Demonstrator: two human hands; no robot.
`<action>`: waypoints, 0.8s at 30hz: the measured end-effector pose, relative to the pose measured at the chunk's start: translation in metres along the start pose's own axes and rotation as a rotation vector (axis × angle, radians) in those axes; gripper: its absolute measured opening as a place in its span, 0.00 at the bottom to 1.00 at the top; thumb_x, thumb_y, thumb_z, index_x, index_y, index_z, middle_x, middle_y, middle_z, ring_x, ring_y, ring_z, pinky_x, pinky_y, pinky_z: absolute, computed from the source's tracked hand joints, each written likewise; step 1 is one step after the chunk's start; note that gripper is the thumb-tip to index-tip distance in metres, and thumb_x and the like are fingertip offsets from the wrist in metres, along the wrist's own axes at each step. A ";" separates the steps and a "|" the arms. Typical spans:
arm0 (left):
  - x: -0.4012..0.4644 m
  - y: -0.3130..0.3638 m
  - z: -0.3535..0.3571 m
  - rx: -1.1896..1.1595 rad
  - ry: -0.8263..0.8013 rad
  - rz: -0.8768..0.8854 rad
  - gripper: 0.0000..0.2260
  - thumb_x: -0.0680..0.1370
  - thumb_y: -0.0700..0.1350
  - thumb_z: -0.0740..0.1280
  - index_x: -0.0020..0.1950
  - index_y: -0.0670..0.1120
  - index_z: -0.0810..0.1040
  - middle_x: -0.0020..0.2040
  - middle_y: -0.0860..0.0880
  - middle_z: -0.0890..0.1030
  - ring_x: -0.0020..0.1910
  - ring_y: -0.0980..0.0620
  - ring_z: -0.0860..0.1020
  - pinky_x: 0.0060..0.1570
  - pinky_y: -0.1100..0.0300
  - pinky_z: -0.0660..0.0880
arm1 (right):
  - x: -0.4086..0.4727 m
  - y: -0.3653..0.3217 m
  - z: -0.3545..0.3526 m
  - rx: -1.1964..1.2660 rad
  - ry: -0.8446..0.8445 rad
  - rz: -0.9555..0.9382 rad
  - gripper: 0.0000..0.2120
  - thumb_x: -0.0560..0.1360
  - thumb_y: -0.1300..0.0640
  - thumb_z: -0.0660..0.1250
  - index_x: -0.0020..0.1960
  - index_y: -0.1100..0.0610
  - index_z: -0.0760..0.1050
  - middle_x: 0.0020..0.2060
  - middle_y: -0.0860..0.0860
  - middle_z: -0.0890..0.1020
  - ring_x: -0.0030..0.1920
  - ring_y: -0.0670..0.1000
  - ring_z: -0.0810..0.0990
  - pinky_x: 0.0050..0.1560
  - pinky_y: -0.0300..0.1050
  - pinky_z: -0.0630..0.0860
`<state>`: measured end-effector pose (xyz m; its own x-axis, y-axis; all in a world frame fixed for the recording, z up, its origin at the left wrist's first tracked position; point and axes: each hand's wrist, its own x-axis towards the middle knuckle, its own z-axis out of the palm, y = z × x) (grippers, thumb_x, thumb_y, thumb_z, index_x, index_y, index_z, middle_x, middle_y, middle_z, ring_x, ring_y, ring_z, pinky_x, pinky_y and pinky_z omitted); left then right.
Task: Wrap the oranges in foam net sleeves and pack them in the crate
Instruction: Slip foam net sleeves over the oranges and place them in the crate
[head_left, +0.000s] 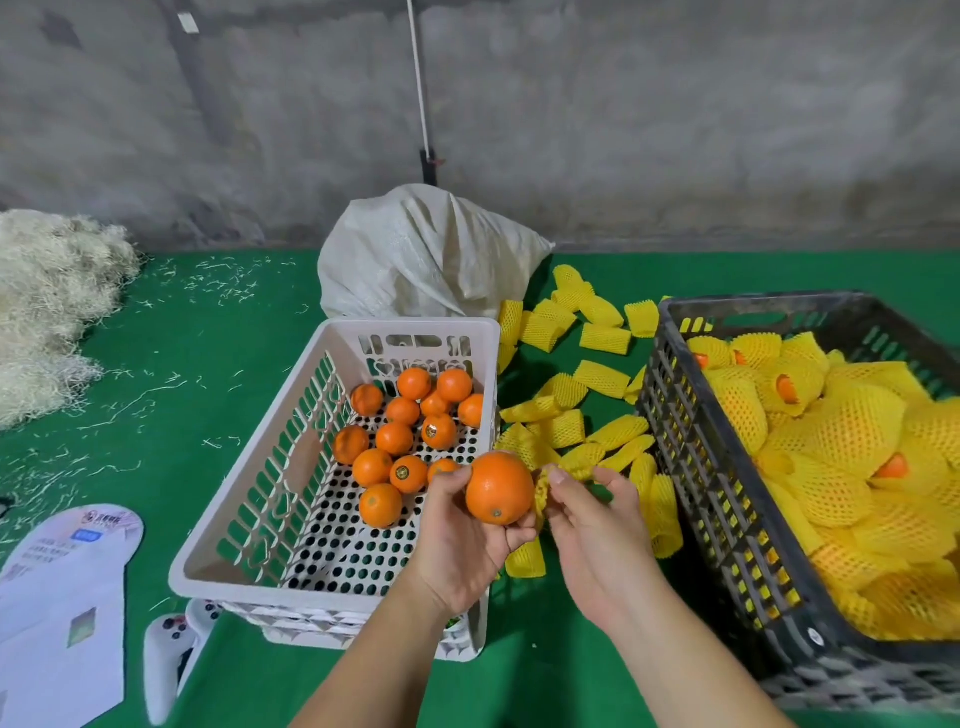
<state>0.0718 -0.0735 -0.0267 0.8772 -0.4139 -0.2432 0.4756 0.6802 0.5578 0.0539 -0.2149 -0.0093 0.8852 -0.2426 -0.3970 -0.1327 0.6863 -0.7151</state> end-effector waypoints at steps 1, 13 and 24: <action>0.000 -0.001 0.000 0.016 -0.008 0.007 0.31 0.67 0.56 0.74 0.65 0.40 0.77 0.49 0.36 0.83 0.36 0.41 0.81 0.33 0.53 0.83 | -0.002 0.003 0.002 0.066 0.029 0.060 0.23 0.73 0.61 0.76 0.64 0.56 0.70 0.58 0.58 0.80 0.51 0.52 0.83 0.48 0.47 0.79; -0.002 -0.009 0.006 0.402 -0.102 -0.017 0.36 0.65 0.63 0.79 0.65 0.42 0.82 0.65 0.42 0.81 0.50 0.42 0.83 0.38 0.54 0.81 | 0.000 0.008 -0.013 -0.731 0.048 -0.423 0.11 0.80 0.58 0.70 0.51 0.40 0.81 0.53 0.39 0.83 0.56 0.46 0.82 0.56 0.53 0.81; 0.000 -0.016 0.008 0.420 0.076 0.137 0.34 0.72 0.54 0.78 0.73 0.45 0.71 0.69 0.32 0.74 0.61 0.37 0.82 0.58 0.40 0.81 | -0.012 -0.011 -0.017 -0.938 -0.048 -0.655 0.12 0.80 0.59 0.69 0.51 0.41 0.77 0.47 0.38 0.83 0.49 0.40 0.82 0.45 0.38 0.81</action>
<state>0.0638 -0.0892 -0.0294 0.9400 -0.2813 -0.1932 0.3006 0.4141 0.8592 0.0368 -0.2309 -0.0066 0.9204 -0.3245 0.2179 0.0978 -0.3486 -0.9322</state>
